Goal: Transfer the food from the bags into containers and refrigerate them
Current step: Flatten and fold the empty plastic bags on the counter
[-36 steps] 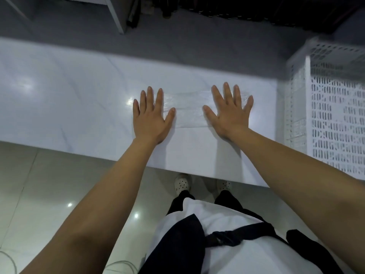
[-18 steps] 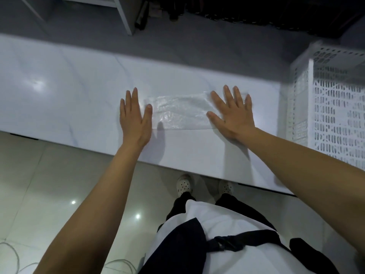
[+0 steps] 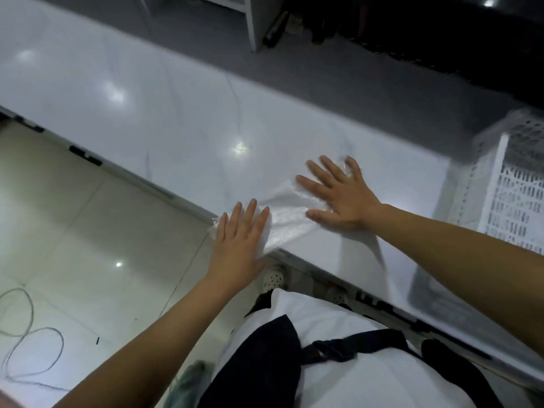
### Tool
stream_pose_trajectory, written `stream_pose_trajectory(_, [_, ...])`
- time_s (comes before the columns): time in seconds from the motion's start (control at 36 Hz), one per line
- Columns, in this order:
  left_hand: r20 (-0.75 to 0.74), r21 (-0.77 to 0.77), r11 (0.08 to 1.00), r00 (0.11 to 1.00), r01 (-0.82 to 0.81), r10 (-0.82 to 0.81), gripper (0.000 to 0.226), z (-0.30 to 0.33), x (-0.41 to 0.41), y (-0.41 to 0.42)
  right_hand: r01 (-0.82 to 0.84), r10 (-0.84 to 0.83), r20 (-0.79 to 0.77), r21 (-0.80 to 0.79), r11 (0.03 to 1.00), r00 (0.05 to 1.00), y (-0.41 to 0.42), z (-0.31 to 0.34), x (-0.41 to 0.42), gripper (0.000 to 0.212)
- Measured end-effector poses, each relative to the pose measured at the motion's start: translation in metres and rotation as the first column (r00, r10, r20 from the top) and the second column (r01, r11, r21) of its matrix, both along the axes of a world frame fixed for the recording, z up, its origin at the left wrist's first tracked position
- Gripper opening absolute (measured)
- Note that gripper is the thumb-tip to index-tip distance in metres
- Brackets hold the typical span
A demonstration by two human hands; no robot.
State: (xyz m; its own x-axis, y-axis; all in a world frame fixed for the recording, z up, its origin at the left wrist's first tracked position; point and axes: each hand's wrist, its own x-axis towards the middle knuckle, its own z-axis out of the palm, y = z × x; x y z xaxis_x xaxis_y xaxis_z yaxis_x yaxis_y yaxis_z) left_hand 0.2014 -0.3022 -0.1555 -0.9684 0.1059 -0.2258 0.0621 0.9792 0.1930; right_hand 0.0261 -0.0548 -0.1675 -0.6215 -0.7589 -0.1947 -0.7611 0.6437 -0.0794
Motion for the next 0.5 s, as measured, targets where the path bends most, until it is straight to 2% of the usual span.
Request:
stream_pose_trajectory(0.17, [-0.135, 0.112, 0.994, 0.991, 0.000, 0.015, 0.077, 0.004, 0.006, 0.022, 0.049, -0.048, 0.021, -0.042, 0.998, 0.999, -0.001, 0.000, 0.004, 0.077])
stream_pose_trajectory(0.25, [-0.147, 0.176, 0.984, 0.988, -0.021, 0.047, 0.066, 0.011, 0.005, 0.022, 0.178, -0.176, 0.028, -0.135, 0.975, 0.984, -0.003, 0.002, 0.017, 0.081])
stream_pose_trajectory(0.33, [-0.110, 0.163, 0.986, 0.992, -0.035, 0.054, 0.054, 0.018, -0.001, 0.016, 0.371, -0.366, 0.070, -0.252, 0.894, 0.928, -0.008, 0.010, 0.036, 0.080])
stream_pose_trajectory(0.36, [-0.100, 0.150, 0.988, 0.993, -0.040, 0.056, 0.051, 0.021, -0.003, 0.013, 0.451, -0.439, 0.113, -0.309, 0.837, 0.891, -0.011, 0.014, 0.044, 0.078])
stream_pose_trajectory(0.42, [-0.105, 0.209, 0.973, 0.987, -0.098, 0.122, 0.045, 0.030, -0.008, 0.008, 0.620, -0.566, 0.263, -0.432, 0.655, 0.781, -0.018, 0.029, 0.061, 0.072])
stream_pose_trajectory(0.47, [-0.048, 0.366, 0.897, 0.958, -0.246, 0.282, 0.037, 0.047, -0.014, 0.002, 0.762, -0.618, 0.462, -0.505, 0.406, 0.636, -0.024, 0.048, 0.077, 0.067])
stream_pose_trajectory(0.5, [0.030, 0.470, 0.821, 0.935, -0.324, 0.353, 0.033, 0.054, -0.018, -0.001, 0.818, -0.593, 0.583, -0.511, 0.264, 0.555, -0.025, 0.059, 0.085, 0.065])
